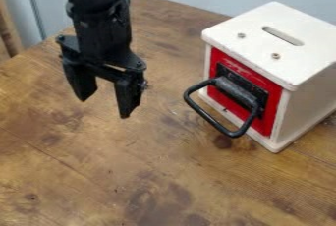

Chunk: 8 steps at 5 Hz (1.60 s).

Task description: Close the drawer

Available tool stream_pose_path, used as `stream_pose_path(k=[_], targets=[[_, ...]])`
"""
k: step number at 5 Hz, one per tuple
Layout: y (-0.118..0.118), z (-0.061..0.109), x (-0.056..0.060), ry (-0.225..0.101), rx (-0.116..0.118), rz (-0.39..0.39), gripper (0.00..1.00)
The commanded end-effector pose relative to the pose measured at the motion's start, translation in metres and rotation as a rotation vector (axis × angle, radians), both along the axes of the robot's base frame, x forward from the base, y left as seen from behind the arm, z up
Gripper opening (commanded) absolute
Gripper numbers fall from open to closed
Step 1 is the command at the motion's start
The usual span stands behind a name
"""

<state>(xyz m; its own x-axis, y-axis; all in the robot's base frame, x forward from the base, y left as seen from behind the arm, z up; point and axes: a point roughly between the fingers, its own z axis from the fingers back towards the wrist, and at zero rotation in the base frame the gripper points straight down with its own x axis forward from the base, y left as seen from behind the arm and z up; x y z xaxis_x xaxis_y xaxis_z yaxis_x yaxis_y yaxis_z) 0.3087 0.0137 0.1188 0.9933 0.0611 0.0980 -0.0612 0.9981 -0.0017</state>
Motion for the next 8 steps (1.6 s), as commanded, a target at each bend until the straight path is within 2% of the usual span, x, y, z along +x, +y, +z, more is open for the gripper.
stream_pose_path(k=[1, 2, 3, 5, 7, 8], targets=[[0.006, 0.011, 0.004, -0.052, 0.008, 0.068, 1.00], [0.005, 0.018, -0.002, -0.040, 0.008, 0.069, 1.00], [0.004, 0.025, -0.005, -0.064, 0.002, 0.060, 1.00], [-0.007, 0.018, 0.013, -0.058, 0.002, -0.040, 1.00], [-0.005, 0.029, 0.011, -0.068, 0.002, -0.131, 1.00], [0.001, 0.032, 0.008, -0.081, 0.006, -0.125, 1.00]])
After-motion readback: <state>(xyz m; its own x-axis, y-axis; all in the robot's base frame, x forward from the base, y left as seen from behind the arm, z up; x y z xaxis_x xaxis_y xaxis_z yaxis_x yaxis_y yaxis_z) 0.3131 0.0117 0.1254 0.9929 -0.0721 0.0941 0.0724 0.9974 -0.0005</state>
